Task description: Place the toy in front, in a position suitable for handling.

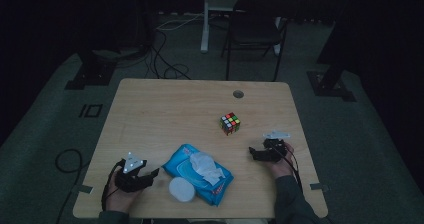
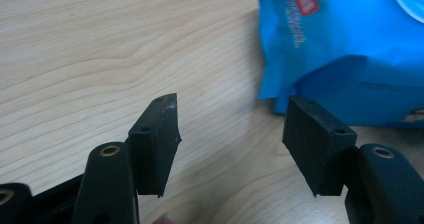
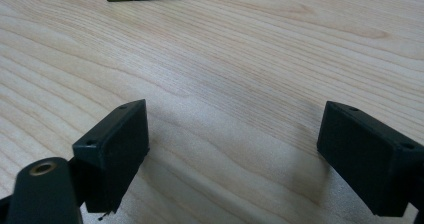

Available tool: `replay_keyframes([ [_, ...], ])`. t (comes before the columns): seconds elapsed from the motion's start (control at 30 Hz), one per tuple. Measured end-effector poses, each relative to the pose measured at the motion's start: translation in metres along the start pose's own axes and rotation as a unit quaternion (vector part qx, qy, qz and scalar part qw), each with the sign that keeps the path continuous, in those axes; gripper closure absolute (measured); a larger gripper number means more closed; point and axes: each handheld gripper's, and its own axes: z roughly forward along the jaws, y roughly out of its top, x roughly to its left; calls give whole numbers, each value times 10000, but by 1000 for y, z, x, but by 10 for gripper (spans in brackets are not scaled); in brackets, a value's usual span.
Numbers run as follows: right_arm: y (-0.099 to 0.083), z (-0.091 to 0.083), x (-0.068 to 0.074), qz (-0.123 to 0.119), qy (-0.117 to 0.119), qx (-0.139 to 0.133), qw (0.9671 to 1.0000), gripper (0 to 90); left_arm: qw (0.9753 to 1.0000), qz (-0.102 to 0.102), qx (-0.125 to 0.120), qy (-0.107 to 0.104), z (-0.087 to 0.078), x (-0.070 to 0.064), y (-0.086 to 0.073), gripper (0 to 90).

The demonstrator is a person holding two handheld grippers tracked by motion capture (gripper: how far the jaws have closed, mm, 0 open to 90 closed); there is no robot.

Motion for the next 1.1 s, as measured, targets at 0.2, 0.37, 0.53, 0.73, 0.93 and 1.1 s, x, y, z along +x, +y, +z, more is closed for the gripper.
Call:
replay_keyframes([
  [0.2,0,0,0,0,0,1,10000,128,9997,197,155,-16,12,-11,5,439],
  [0.37,0,0,0,4,-2,0,10000,129,9996,222,168,3,18,-13,9,575],
  [0.53,0,0,0,3,-1,1,10000,129,9992,359,166,-50,21,-18,12,695],
  [0.73,0,0,0,2,-1,1,10000,129,9983,515,284,3,27,-23,12,812],
  [0.93,0,0,0,3,-3,4,10000,129,9982,535,262,-16,30,-22,13,857],
  [1.1,0,0,0,2,-2,5,10000,129,9985,487,267,-23,31,-20,15,870],
])
